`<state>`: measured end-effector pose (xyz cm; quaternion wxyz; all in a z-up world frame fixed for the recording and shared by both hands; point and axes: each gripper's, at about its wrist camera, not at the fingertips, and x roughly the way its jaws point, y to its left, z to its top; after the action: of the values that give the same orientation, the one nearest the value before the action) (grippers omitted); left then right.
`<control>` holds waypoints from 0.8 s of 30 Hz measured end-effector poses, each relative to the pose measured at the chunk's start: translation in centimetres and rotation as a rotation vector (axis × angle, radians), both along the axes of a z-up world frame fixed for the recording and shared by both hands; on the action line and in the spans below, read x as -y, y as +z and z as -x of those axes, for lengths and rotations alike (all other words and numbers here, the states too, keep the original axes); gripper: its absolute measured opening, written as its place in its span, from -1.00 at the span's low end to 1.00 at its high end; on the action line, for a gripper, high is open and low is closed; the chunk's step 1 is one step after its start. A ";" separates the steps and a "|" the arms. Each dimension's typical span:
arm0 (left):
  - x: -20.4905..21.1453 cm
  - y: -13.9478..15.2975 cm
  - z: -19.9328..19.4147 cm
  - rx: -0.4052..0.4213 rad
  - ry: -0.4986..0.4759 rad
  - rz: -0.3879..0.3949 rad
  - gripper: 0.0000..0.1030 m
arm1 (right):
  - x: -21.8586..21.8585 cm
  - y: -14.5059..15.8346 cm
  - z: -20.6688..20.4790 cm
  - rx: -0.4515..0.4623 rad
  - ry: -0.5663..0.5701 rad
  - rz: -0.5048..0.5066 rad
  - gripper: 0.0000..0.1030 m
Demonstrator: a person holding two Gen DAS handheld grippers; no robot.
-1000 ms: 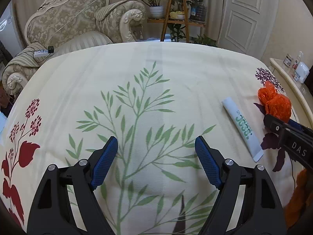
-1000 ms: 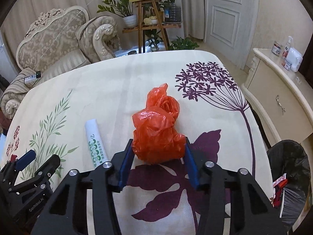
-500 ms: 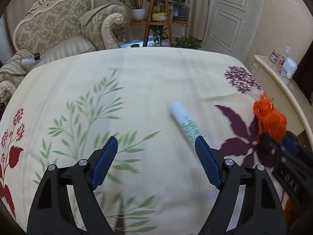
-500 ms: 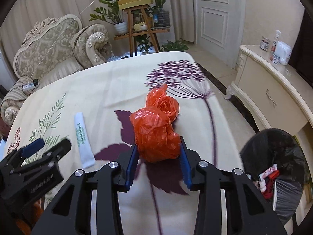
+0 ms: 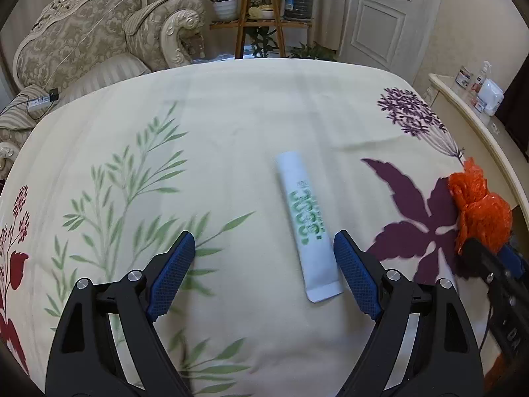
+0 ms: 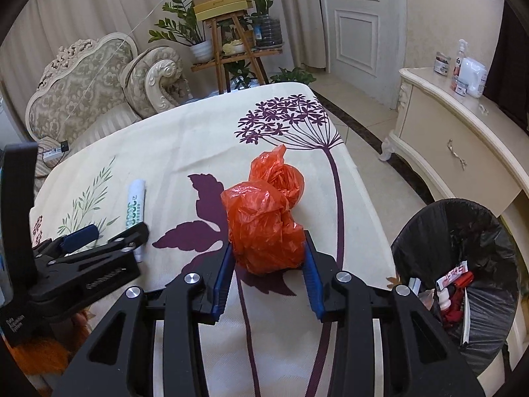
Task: Collect trash
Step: 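Close the right tool around the orange-red plastic bag, then lower the left tool onto the white-green tube and close on it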
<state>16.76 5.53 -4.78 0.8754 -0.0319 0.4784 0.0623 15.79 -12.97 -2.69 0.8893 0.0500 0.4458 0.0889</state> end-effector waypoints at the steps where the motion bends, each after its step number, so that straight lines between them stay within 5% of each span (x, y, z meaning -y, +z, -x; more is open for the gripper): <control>1: -0.3 0.0 0.2 0.001 0.002 -0.001 0.63 | 0.0 0.0 0.0 0.000 0.001 -0.001 -0.24; 7: -0.6 0.1 0.3 0.012 -0.023 0.000 0.50 | -0.1 -0.2 0.2 -0.005 0.004 0.001 -0.24; 19: 1.4 0.5 0.8 0.055 -0.150 0.017 -0.65 | -0.2 -0.3 0.5 -0.006 0.005 0.010 -0.25; 24: 1.5 0.5 1.2 0.049 -0.156 0.027 -0.66 | -0.1 -0.4 0.9 -0.007 0.004 0.012 -0.25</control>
<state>15.58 3.99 -4.26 0.8885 -0.0078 0.4585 -0.0135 14.89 -12.85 -3.09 0.8879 0.0442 0.4495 0.0877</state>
